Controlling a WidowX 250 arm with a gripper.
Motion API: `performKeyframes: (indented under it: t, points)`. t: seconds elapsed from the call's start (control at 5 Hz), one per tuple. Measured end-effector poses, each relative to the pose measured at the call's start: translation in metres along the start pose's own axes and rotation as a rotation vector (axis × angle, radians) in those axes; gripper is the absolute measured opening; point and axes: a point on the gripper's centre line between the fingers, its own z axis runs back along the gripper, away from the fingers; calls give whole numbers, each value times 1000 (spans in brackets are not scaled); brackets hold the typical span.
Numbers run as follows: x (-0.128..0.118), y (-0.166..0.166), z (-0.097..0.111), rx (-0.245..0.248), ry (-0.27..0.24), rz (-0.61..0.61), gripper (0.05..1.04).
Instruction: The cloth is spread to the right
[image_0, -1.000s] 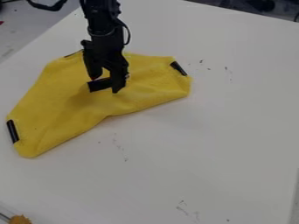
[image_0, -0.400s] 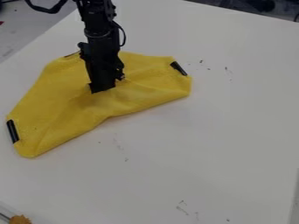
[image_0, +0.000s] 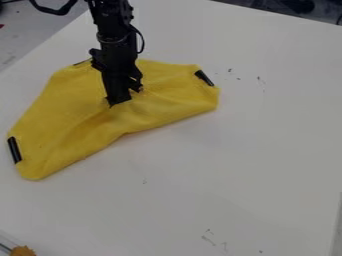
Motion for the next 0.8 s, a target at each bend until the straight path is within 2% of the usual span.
performKeyframes:
  t: [0.2, 0.4, 0.6, 0.8]
  points:
    - [1, -12, 9, 23, -3, -21, 62]
    - [-4, -34, 28, 42, -38, -27, 62]
    - [-18, -63, 36, 35, -69, -25, 61]
    - [-34, -82, 28, -1, -75, -2, 61]
